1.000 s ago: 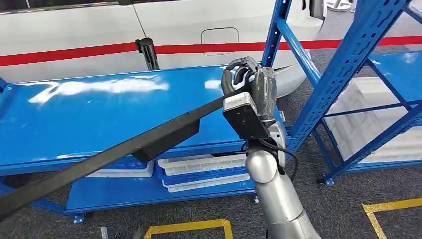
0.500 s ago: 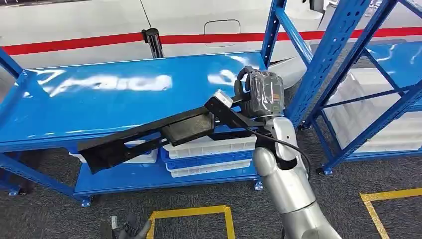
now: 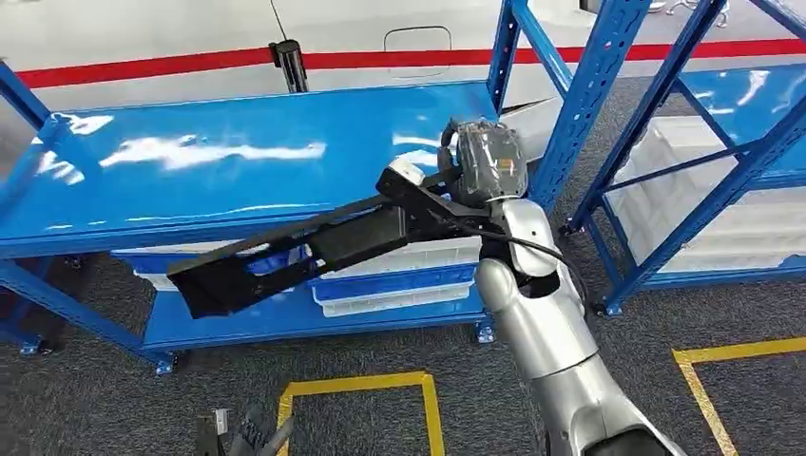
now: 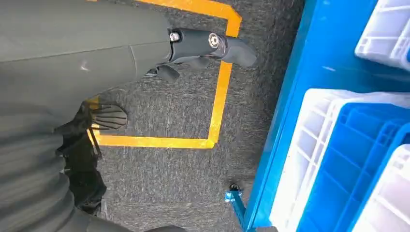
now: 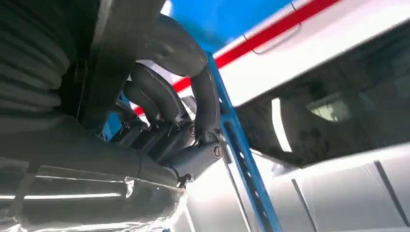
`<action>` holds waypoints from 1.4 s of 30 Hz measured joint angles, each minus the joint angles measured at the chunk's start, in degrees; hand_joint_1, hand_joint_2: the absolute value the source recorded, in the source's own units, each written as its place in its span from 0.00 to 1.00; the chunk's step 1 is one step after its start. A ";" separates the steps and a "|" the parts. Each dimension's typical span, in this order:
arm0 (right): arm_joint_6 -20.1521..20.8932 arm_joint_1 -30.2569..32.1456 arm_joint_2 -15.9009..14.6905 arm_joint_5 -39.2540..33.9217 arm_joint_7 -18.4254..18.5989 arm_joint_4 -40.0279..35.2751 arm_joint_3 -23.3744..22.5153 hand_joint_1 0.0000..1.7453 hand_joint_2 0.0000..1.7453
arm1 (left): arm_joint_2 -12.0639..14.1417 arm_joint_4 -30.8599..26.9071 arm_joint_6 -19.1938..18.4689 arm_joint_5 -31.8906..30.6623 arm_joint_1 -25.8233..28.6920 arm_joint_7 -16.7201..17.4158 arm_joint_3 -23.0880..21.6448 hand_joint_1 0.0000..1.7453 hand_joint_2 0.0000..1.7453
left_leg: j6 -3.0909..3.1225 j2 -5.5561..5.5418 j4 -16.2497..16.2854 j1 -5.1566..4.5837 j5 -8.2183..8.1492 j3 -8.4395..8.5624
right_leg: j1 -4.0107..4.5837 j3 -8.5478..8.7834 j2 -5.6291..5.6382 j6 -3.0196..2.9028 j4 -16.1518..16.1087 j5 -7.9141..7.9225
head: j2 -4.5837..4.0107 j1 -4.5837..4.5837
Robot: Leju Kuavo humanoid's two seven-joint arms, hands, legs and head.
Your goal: Take the parts from the cabinet and place them on the table.
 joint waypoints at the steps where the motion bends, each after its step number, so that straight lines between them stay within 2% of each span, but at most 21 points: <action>1: -0.46 -0.36 -0.11 -0.18 -0.02 0.24 -0.02 1.00 1.00 | 0.02 0.00 0.02 0.13 0.10 -0.07 -0.26 0.00 1.00 | 0.39 0.02 -0.35 -0.10 0.70 -0.16 | 0.11 0.01 -0.03 0.49 -0.50 0.64 | 0.00 0.15; 2: -1.08 -0.66 -0.40 -0.59 -0.18 0.46 -0.15 1.00 1.00 | 0.00 0.02 0.05 0.37 0.12 -0.11 -0.50 0.00 1.00 | 0.67 0.28 -1.82 0.85 2.17 -0.11 | 0.63 -0.45 -0.03 0.58 -0.05 0.39 | 0.00 0.13; 5: -3.56 -1.16 -1.25 -2.79 -1.51 0.72 -0.42 1.00 1.00 | -0.04 0.04 0.09 0.50 0.01 -0.02 -1.22 0.00 1.00 | 1.08 0.55 -2.01 0.50 4.30 -2.43 | 0.39 -3.85 0.21 -0.42 8.27 -7.37 | 0.00 0.96; 7: -5.08 -0.50 -1.77 -4.35 -2.32 0.72 -0.55 1.00 1.00 | -0.07 0.07 0.46 0.81 0.12 0.26 -1.77 0.00 1.00 | 1.09 0.60 -1.89 0.44 5.63 -4.20 | 0.04 -5.43 0.22 0.23 16.15 -10.37 | 0.00 1.03; 9: -6.36 0.47 -2.30 -5.97 -3.11 0.46 -0.85 1.00 1.00 | -0.07 0.11 0.59 1.05 0.11 0.52 -2.06 0.00 1.00 | 0.77 0.63 -1.79 0.50 6.86 -5.84 | -0.35 -3.06 0.21 1.86 15.61 -8.11 | 0.00 1.00; 11: -7.76 1.56 -2.60 -7.48 -3.80 -0.66 -0.96 1.00 1.00 | -0.07 0.17 0.68 1.23 0.09 0.59 -2.32 0.00 1.00 | 0.18 0.63 -1.25 0.61 7.78 -7.35 | -0.86 3.52 0.15 3.02 6.98 -5.52 | 0.00 1.03; 13: -8.75 2.41 -2.76 -8.66 -4.37 -2.08 -1.16 1.00 1.00 | 0.00 0.20 0.70 1.51 -0.01 0.63 -2.78 0.00 1.00 | -0.53 0.55 -0.40 0.21 8.39 -8.57 | -0.27 8.99 0.36 2.12 -1.23 -8.35 | 0.00 1.05; 16: -9.47 4.02 -3.32 -9.86 -4.88 -3.30 -1.75 1.00 1.00 | 0.02 0.26 0.83 2.04 0.02 0.74 -3.28 0.00 1.00 | -1.05 0.57 -0.31 0.27 9.74 -8.94 | -0.25 7.60 0.32 1.02 -0.25 -7.59 | 0.00 0.50; 17: -9.55 4.57 -3.50 -10.34 -5.16 -3.48 -1.84 1.00 1.00 | 0.04 0.37 0.90 2.23 0.03 0.94 -3.28 0.00 1.00 | -1.43 0.53 -0.14 0.59 9.62 -9.35 | -1.17 6.79 0.17 0.00 -0.49 -6.95 | 0.00 0.55; 19: -9.75 5.13 -3.56 -11.06 -5.73 -4.02 -1.88 1.00 1.00 | 0.04 0.44 1.05 2.38 0.03 1.09 -3.45 0.00 1.00 | -2.25 0.33 3.61 0.93 3.68 -11.02 | -0.98 5.78 0.07 -1.40 -0.43 -5.66 | 0.00 0.22; 21: -10.10 5.68 -3.63 -11.50 -6.16 -4.28 -1.97 1.00 1.00 | 0.13 0.46 1.03 2.80 -0.14 1.36 -3.72 0.00 1.00 | -2.84 0.24 12.52 1.14 -2.50 -13.21 | -0.81 4.19 0.07 -1.52 -0.35 -4.33 | 0.00 0.24; 22: -10.28 6.03 -3.72 -11.63 -6.25 -4.28 -2.03 1.00 1.00 | 0.22 0.46 1.01 2.84 -0.21 1.49 -3.76 0.00 1.00 | -2.97 0.25 16.30 1.18 -3.67 -13.97 | -0.74 3.39 0.06 -1.45 -0.29 -3.74 | 0.00 0.20; 24: -10.51 6.68 -3.89 -11.95 -6.60 -4.28 -2.14 1.00 1.00 | 0.41 0.46 1.01 2.95 -0.25 1.70 -3.83 0.00 1.00 | -3.03 0.25 17.40 1.33 -1.77 -12.36 | -0.72 1.81 0.07 -1.22 -0.26 -2.53 | 0.00 0.22; 26: -11.14 7.08 -4.00 -12.52 -6.97 -4.28 -2.36 1.00 1.00 | 0.68 0.46 1.05 3.02 -0.56 2.01 -4.37 0.00 1.00 | -2.75 0.24 9.52 1.52 1.85 -5.81 | -0.79 0.37 0.16 -0.74 -0.21 -1.35 | 0.00 0.17; 28: -12.11 7.59 -4.11 -12.94 -7.30 -4.46 -2.86 1.00 1.00 | 0.81 0.46 1.05 3.02 -1.44 2.12 -5.01 0.00 1.00 | -2.30 -0.10 -0.12 1.25 -0.60 0.88 | -0.40 -0.31 0.12 0.12 -0.09 -0.43 | 0.00 0.20; 32: -12.83 8.59 -4.29 -13.27 -7.69 -4.48 -3.32 1.00 1.00 | 0.98 0.46 1.18 3.02 -1.93 2.27 -5.62 0.00 1.00 | -0.16 -0.15 -0.52 0.53 1.32 -0.44 | -0.25 -0.23 -0.09 2.02 -1.28 1.71 | 0.00 0.26; 33: -12.88 8.73 -4.46 -13.35 -7.76 -4.48 -3.50 1.00 1.00 | 0.98 0.46 1.18 3.02 -2.07 2.27 -5.79 0.00 1.00 | 0.36 0.33 -0.80 0.93 2.15 -0.77 | -0.40 -0.81 -0.10 1.75 -0.45 0.68 | 0.00 0.22; 36: -13.12 9.44 -4.96 -14.80 -8.13 -4.48 -3.76 1.00 1.00 | 0.98 0.46 1.23 3.48 -2.38 1.86 -6.58 0.00 1.00 | 1.44 0.31 -0.77 0.53 4.45 -3.69 | -0.33 -4.78 0.08 0.08 10.51 -8.90 | 0.00 0.44; 38: -13.23 10.04 -5.23 -15.48 -8.46 -4.46 -4.00 1.00 1.00 | 0.98 0.46 1.36 3.83 -2.37 1.64 -7.06 0.00 1.00 | 1.41 0.32 -0.69 0.31 6.09 -5.90 | -0.32 -6.04 0.10 0.96 18.26 -10.80 | 0.00 0.44; 40: -13.25 10.39 -5.44 -15.54 -8.55 -4.46 -4.24 1.00 1.00 | 0.98 0.46 1.36 3.96 -2.38 1.60 -7.48 0.00 1.00 | 1.27 0.32 -0.65 0.03 7.63 -7.89 | -0.21 -2.45 0.11 2.17 16.18 -7.80 | 0.00 0.61; 42: -13.27 10.36 -5.49 -15.61 -8.57 -4.48 -4.28 1.00 1.00 | 0.98 0.46 1.36 3.96 -2.45 1.57 -7.69 0.00 1.00 | 1.00 0.29 -0.52 -0.16 8.91 -9.15 | -0.06 4.56 0.11 1.80 7.46 -6.53 | 0.00 0.55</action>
